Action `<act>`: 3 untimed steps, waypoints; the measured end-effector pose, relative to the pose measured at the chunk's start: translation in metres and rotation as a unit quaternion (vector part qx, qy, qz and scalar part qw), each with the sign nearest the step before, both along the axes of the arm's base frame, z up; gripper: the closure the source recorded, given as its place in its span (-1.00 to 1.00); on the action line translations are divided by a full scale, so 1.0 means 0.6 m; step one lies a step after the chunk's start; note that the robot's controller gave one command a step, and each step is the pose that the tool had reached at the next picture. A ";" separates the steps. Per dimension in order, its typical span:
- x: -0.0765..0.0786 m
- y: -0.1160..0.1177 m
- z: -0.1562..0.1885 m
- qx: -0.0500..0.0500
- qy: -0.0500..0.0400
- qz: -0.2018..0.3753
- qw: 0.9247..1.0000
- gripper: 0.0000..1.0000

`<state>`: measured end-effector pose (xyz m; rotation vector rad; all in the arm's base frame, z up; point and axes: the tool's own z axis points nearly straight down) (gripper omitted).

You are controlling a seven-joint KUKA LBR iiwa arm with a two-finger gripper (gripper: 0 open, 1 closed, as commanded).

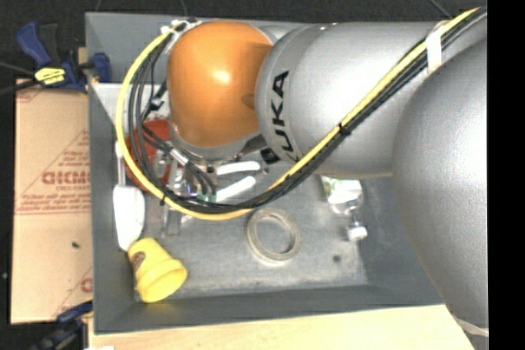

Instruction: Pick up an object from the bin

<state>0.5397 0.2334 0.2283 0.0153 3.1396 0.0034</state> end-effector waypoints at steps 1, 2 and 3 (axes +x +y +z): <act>0.000 0.000 0.000 0.000 0.000 0.000 1.000 -1.00; 0.012 -0.132 -0.017 -0.001 -0.001 0.088 0.996 -1.00; 0.123 -0.099 0.013 0.001 -0.004 0.093 0.996 -1.00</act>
Offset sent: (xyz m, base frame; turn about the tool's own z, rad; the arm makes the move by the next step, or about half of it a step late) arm 0.0096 -0.1133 -0.0152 -0.2418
